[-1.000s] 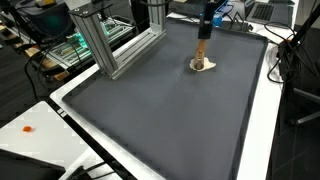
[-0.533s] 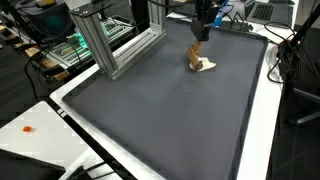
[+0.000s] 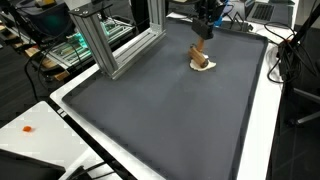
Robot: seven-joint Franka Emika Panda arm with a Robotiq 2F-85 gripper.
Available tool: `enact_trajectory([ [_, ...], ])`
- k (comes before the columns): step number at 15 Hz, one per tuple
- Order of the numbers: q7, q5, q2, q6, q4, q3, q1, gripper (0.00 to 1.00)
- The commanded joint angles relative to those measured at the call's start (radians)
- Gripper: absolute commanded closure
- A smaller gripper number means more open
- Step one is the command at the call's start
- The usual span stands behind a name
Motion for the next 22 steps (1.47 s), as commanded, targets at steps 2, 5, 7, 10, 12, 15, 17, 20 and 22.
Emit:
enact_trajectory([
  [2, -0.074, 0.068, 0.006, 0.04, -0.035, 0.035, -0.01, 0.77],
  [5, -0.095, 0.079, 0.012, 0.054, -0.035, 0.041, -0.008, 0.77],
  [7, -0.106, 0.086, 0.016, 0.061, -0.033, 0.045, -0.007, 0.77],
  [10, -0.117, 0.097, 0.024, 0.07, -0.03, 0.05, -0.007, 0.77],
  [12, -0.117, 0.097, 0.027, 0.077, -0.029, 0.051, -0.006, 0.77],
  [15, -0.105, 0.063, 0.027, 0.073, -0.028, 0.039, -0.006, 0.77],
  [17, -0.089, 0.029, 0.024, 0.057, -0.025, 0.024, -0.006, 0.77],
  [20, -0.052, -0.032, 0.023, 0.023, -0.022, -0.002, -0.004, 0.77],
  [22, -0.037, -0.054, 0.022, 0.015, -0.023, -0.009, -0.004, 0.77],
])
